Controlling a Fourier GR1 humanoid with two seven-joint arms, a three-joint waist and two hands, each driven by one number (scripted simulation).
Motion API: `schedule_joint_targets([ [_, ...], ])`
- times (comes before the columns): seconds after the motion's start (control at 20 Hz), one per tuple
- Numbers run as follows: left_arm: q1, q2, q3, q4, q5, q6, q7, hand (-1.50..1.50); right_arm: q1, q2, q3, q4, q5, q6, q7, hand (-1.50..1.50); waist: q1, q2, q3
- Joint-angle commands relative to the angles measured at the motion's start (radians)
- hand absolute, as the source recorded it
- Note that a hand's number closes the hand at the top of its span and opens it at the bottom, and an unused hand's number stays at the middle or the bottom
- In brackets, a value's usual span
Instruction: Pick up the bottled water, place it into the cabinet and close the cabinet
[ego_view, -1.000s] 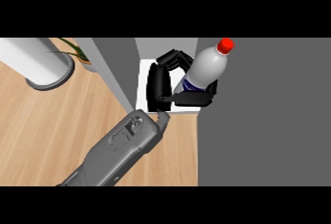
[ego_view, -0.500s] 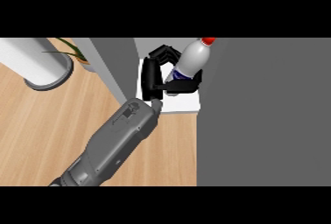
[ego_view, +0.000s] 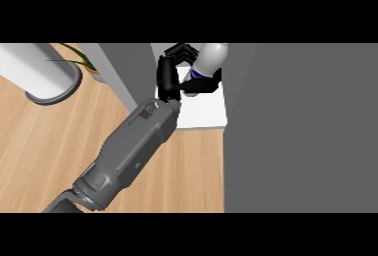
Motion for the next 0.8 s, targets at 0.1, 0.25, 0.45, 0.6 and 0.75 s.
schedule_joint_targets([
  [0.1, -0.118, 0.0, 0.001, 0.218, -0.063, 0.012, -0.008, -1.5, -0.006, -0.02, -0.013, -0.06, -0.11, -0.014, 0.056, -1.5, -0.009, 0.009, 0.0],
  [0.25, -0.128, 0.018, 0.016, 0.265, -0.071, -0.068, -0.026, -1.5, -0.049, 0.007, 0.013, -0.077, -0.087, -0.057, 0.08, -1.5, 0.004, 0.007, 0.0],
  [0.45, -0.198, 0.0, 0.023, 0.357, -0.084, -0.036, -0.016, -1.5, -0.05, -0.022, -0.02, -0.068, -0.102, -0.03, 0.066, -1.5, -0.009, 0.009, 0.0],
  [0.6, -0.195, 0.02, 0.064, 0.39, -0.065, -0.069, -0.05, -1.5, -0.035, 0.005, 0.005, -0.07, -0.071, -0.012, 0.042, -1.5, -0.015, 0.012, 0.0],
  [0.75, -0.233, 0.0, 0.054, 0.35, -0.049, -0.074, -0.001, -1.5, -0.093, -0.017, 0.001, -0.038, -0.064, -0.032, 0.075, -1.5, -0.002, 0.006, 0.0],
])
